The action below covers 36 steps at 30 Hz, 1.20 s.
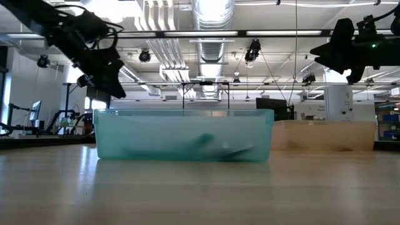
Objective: Sort silverware by color (type)
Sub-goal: Return to Home Position
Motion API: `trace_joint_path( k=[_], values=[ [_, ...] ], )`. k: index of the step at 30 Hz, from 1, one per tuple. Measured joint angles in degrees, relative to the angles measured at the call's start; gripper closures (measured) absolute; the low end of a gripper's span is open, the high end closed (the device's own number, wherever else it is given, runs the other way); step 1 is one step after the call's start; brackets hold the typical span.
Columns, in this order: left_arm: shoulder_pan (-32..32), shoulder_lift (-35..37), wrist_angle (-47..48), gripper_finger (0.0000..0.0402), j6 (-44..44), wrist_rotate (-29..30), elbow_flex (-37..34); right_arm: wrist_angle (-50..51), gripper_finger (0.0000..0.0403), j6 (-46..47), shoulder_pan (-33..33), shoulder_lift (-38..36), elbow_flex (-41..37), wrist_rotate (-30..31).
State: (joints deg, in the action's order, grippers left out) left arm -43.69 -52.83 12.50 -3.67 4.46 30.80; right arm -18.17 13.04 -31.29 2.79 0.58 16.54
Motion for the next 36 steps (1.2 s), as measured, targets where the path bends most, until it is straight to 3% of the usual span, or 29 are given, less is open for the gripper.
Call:
trace_joint_path(
  k=[10, 23, 36],
  values=[
    [0.1, 14.8, -27.4, 0.0306, -9.2, -15.4, -17.3, 0.0, 0.0239, 0.0, 0.0, 0.0, 0.0, 0.0],
    [0.1, 26.5, -27.9, 0.0306, -9.3, -17.5, -29.8, 0.0, 0.0239, 0.0, 0.0, 0.0, 0.0, 0.0],
    [0.1, 37.7, -24.5, 0.0306, -9.4, -17.4, -30.2, 0.0, 0.0239, 0.0, 0.0, 0.0, 0.0, 0.0]
  ],
)
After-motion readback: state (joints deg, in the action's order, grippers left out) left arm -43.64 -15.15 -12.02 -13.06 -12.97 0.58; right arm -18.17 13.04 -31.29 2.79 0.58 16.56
